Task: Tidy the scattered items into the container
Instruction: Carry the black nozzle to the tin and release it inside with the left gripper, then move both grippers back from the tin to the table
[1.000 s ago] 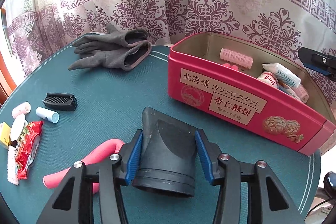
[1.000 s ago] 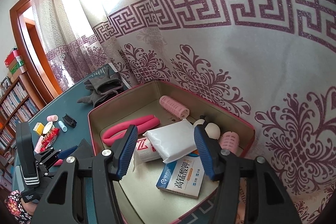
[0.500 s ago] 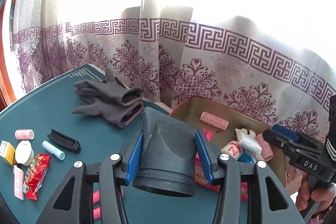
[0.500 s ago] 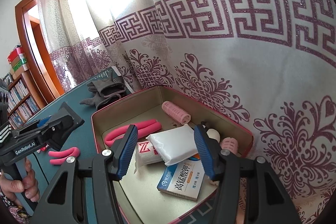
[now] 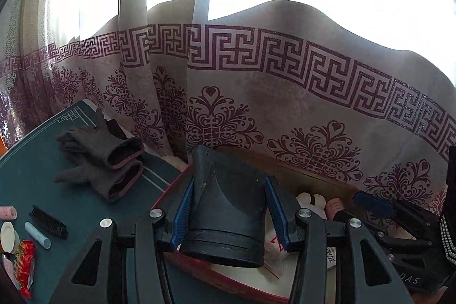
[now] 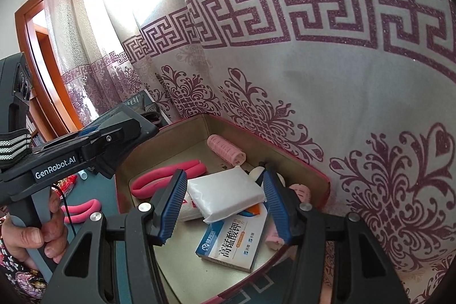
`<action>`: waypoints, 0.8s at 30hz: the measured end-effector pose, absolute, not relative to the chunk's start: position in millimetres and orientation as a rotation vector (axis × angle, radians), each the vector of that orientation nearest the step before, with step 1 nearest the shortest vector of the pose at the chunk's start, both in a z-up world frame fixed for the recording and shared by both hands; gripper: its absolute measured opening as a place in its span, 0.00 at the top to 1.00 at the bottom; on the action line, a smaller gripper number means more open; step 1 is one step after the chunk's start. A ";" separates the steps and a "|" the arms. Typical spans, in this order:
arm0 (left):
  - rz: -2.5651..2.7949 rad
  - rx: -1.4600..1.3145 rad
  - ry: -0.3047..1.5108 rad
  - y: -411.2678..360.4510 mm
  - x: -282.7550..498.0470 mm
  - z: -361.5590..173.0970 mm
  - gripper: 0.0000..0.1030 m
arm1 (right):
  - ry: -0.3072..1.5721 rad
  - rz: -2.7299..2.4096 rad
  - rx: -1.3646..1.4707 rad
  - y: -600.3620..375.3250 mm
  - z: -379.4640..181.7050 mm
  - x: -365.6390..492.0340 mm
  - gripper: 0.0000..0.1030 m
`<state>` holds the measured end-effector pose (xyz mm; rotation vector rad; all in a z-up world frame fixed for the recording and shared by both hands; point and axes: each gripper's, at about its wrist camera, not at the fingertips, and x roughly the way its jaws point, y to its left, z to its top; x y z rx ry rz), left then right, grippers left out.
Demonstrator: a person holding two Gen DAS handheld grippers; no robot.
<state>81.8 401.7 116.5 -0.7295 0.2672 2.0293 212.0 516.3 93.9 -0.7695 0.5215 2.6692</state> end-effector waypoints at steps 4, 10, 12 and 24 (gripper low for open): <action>2.034 -0.743 0.268 405.9 76.7 113.1 0.51 | 0.529 2.672 -0.777 517.0 91.9 212.8 0.42; 2.033 -0.750 0.279 416.6 76.0 109.6 0.48 | 0.526 2.683 -0.775 515.4 93.9 213.7 0.42; 2.044 -0.748 0.284 418.4 76.5 109.4 0.31 | 0.532 2.685 -0.775 515.8 94.1 214.3 0.42; 2.157 -0.763 0.219 377.6 71.1 118.7 0.17 | 0.538 2.699 -0.733 511.4 104.4 224.5 0.42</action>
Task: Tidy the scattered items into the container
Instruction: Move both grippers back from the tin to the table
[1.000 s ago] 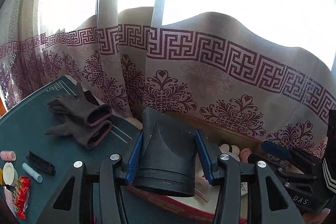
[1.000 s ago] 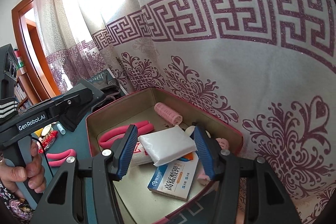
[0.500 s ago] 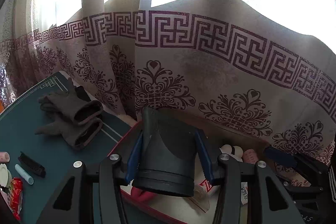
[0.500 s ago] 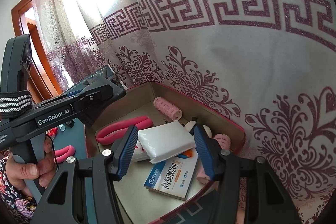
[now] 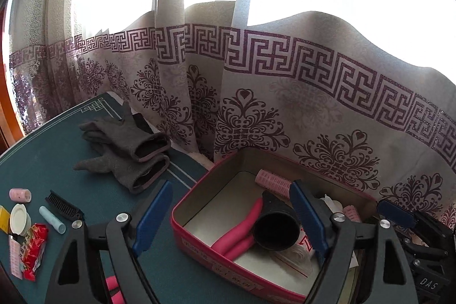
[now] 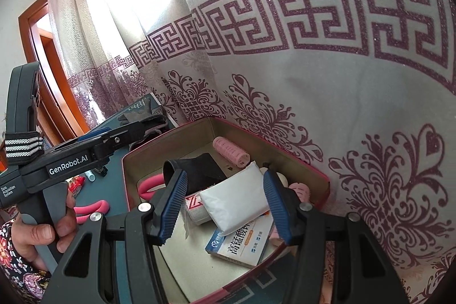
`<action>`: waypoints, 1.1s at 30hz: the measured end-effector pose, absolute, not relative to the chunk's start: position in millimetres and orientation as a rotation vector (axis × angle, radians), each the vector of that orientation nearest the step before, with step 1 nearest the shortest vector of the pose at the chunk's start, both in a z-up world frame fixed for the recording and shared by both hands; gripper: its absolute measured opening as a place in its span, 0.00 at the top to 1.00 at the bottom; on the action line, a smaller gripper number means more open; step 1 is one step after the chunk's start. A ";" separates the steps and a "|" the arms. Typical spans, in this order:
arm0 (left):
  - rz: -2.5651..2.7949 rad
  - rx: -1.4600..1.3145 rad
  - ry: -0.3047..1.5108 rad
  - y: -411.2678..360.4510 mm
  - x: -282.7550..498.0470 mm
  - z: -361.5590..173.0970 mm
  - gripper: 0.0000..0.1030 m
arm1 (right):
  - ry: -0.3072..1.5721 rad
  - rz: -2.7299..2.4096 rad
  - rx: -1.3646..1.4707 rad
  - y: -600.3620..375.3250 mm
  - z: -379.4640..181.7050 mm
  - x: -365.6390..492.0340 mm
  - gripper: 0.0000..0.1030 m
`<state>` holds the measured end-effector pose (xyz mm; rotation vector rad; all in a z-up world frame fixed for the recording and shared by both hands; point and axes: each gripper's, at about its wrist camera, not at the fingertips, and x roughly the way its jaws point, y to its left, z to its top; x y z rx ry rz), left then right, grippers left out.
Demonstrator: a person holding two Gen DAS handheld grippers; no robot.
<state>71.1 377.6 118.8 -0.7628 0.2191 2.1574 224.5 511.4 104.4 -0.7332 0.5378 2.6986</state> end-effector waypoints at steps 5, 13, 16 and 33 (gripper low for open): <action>2.213 -0.791 0.177 344.5 71.2 118.9 0.17 | 0.529 2.718 -0.723 501.4 110.0 228.2 0.40; 2.303 -0.783 0.144 287.3 82.4 125.0 0.17 | 0.476 2.784 -0.678 469.7 122.2 241.9 0.29; 2.352 -0.779 0.134 261.3 86.8 126.2 0.07 | 0.466 2.810 -0.671 457.0 125.1 247.1 0.26; 2.598 -0.910 -0.060 102.5 61.5 99.9 0.00 | 0.257 2.950 -0.833 358.8 118.0 235.7 0.22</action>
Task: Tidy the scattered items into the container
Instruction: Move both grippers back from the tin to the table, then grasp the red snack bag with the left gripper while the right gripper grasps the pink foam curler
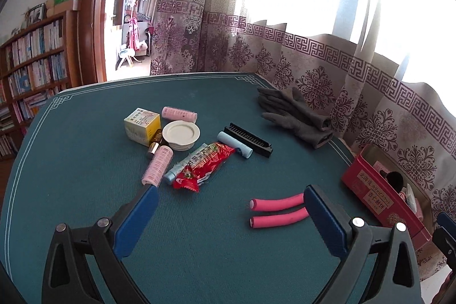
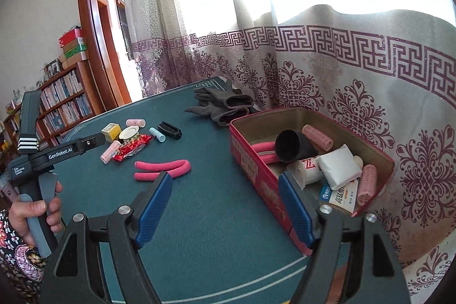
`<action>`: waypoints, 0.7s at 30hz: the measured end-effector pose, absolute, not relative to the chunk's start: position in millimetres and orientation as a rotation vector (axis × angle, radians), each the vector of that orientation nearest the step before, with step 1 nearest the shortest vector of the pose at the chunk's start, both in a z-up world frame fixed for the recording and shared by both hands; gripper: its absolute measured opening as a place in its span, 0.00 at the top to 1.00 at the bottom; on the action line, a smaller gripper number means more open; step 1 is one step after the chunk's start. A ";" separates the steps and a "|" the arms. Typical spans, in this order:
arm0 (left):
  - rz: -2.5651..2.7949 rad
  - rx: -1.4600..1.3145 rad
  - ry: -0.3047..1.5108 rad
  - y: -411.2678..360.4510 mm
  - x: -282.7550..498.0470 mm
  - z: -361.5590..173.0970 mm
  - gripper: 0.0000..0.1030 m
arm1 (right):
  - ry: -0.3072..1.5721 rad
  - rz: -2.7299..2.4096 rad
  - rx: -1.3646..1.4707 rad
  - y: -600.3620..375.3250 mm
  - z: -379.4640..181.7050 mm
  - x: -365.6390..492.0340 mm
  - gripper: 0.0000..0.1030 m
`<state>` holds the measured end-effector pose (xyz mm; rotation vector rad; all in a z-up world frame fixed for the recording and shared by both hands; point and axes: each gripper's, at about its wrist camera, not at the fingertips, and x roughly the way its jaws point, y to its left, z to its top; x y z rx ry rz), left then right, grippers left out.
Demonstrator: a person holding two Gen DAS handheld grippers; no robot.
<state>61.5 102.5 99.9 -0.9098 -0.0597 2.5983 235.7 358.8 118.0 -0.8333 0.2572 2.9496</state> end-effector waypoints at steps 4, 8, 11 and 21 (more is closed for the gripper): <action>2.598 -0.956 -0.051 93.4 39.7 87.4 0.00 | 0.224 2.969 -0.950 340.3 106.8 218.3 0.22; 2.585 -1.016 0.032 98.8 7.2 70.7 0.00 | 0.170 2.981 -1.018 323.1 97.5 202.5 0.22; 2.581 -1.034 0.066 102.4 -16.3 61.4 0.00 | 0.132 2.986 -1.043 315.2 93.2 194.4 0.22; 2.540 -1.042 0.217 132.1 -61.3 42.8 0.00 | 0.159 2.966 -1.139 314.9 79.3 165.7 0.22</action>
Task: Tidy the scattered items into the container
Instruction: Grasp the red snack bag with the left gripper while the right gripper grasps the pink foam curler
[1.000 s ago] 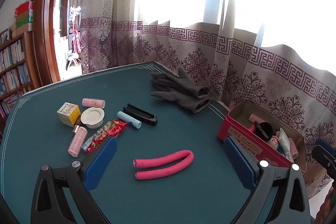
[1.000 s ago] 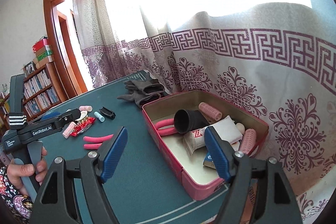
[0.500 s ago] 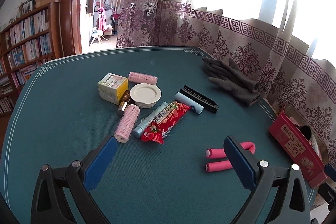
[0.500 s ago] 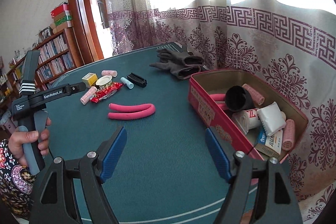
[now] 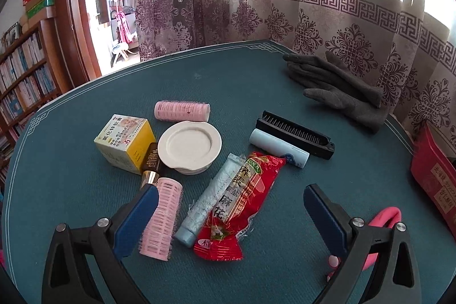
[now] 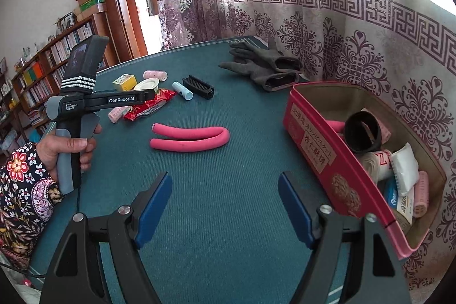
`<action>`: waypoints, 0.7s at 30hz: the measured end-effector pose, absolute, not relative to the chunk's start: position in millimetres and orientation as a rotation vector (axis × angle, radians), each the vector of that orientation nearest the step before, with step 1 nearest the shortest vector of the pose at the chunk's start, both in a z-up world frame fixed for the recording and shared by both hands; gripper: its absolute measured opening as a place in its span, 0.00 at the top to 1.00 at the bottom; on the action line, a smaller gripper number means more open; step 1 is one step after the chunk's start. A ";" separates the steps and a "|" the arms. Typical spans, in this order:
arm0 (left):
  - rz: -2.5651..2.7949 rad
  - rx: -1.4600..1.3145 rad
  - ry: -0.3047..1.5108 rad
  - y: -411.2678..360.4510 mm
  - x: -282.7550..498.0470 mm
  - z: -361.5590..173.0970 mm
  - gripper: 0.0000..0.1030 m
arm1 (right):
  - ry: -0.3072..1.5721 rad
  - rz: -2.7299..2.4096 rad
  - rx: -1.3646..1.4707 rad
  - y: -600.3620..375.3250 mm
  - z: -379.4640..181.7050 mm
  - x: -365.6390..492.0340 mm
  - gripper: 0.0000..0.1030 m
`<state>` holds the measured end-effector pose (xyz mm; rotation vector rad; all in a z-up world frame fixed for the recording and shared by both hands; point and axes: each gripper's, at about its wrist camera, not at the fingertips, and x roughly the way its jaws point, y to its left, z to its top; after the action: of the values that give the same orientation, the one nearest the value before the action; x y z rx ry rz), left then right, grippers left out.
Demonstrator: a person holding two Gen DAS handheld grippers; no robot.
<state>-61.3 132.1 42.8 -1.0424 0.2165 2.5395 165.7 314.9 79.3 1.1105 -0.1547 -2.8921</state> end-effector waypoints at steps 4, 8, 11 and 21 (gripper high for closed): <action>2.521 -1.061 0.234 139.3 -71.7 35.6 0.00 | -0.155 -2.874 1.130 313.8 74.3 159.0 0.22; 2.431 -1.095 0.209 145.7 -72.5 27.2 0.09 | -0.154 -2.863 1.150 314.0 69.6 155.2 0.22; 2.342 -1.080 0.244 156.4 -61.9 24.9 0.22 | -0.178 -2.858 1.163 317.5 66.5 153.4 0.22; 2.355 -1.141 0.189 163.3 -78.2 15.5 0.62 | -0.196 -2.843 1.184 322.2 58.1 144.3 0.22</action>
<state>-78.2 163.3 15.5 -1.1413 0.1890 2.3551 144.3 322.2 58.1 1.1838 -0.1963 -2.8431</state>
